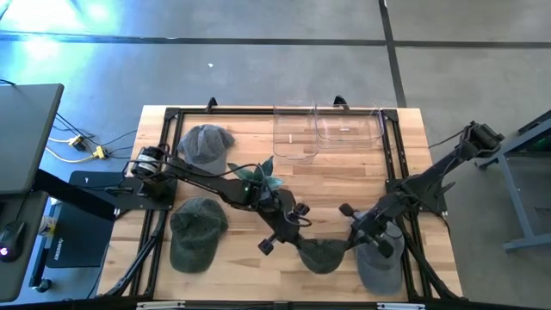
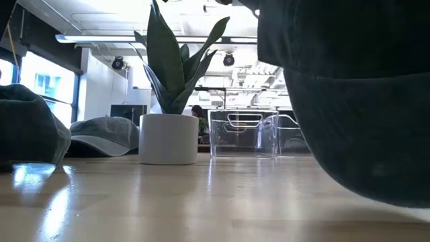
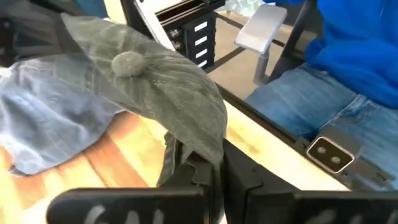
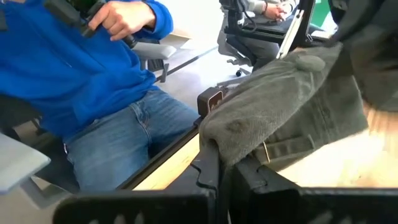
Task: Pick & Place hat
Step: Put the right green cap into the left transparent bin
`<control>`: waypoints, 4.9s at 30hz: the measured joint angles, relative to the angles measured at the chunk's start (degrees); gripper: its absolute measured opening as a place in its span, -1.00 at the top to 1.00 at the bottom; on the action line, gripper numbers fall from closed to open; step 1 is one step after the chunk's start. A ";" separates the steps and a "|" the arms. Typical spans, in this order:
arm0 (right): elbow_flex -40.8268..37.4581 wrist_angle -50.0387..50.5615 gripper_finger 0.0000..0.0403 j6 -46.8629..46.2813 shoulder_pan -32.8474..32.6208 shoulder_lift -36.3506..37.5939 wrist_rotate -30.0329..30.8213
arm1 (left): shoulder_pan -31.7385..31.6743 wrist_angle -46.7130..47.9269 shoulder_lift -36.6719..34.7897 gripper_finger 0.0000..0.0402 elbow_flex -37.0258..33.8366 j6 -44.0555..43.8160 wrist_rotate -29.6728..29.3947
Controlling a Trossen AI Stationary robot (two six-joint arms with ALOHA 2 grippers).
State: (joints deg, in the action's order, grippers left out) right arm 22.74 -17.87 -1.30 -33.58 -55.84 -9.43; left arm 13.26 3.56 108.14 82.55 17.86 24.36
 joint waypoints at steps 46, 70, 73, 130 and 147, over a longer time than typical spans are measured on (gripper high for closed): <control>40.15 33.04 0.98 37.41 71.42 -22.39 -14.86 | -45.38 48.87 0.04 0.99 34.33 37.76 4.45; 40.09 30.05 0.99 42.61 80.21 -32.27 -25.56 | -47.63 35.80 0.11 0.99 17.59 32.79 6.87; 40.09 27.07 0.97 42.74 81.66 -34.55 -25.90 | -49.66 34.98 0.26 0.99 17.59 32.12 7.09; 64.87 77.46 0.91 72.10 85.50 -47.01 -32.13 | -51.72 33.51 5.61 0.46 17.61 31.62 9.83; 63.82 76.72 0.97 71.89 85.46 -47.01 -33.03 | -50.63 41.84 3.15 0.56 17.66 43.90 9.88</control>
State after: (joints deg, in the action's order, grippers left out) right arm 86.56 58.85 70.59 51.88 -102.85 -42.45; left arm -37.36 45.40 111.28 100.20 61.76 34.23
